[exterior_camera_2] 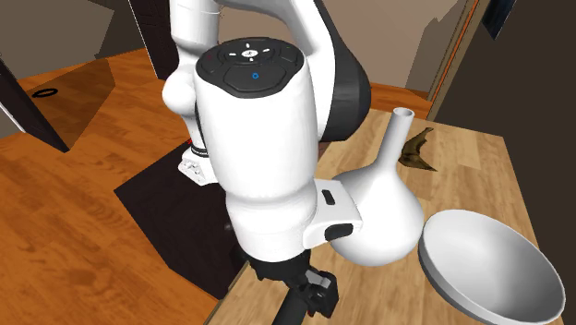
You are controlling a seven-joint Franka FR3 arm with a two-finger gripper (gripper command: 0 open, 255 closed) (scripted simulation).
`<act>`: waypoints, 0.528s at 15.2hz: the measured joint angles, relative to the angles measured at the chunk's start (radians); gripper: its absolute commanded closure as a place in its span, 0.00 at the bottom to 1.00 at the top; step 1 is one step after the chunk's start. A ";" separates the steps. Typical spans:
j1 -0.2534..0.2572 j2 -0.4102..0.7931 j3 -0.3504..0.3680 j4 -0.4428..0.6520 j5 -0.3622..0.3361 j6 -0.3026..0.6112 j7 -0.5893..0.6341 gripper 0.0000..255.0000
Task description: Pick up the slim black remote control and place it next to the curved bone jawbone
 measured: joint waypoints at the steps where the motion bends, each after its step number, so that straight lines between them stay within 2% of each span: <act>1: -0.029 0.024 0.027 0.010 0.029 0.003 -0.031 0.00; 4: -0.081 0.074 0.080 0.019 0.090 0.022 -0.081 0.00; 8: -0.121 0.118 0.127 0.013 0.145 0.054 -0.118 0.00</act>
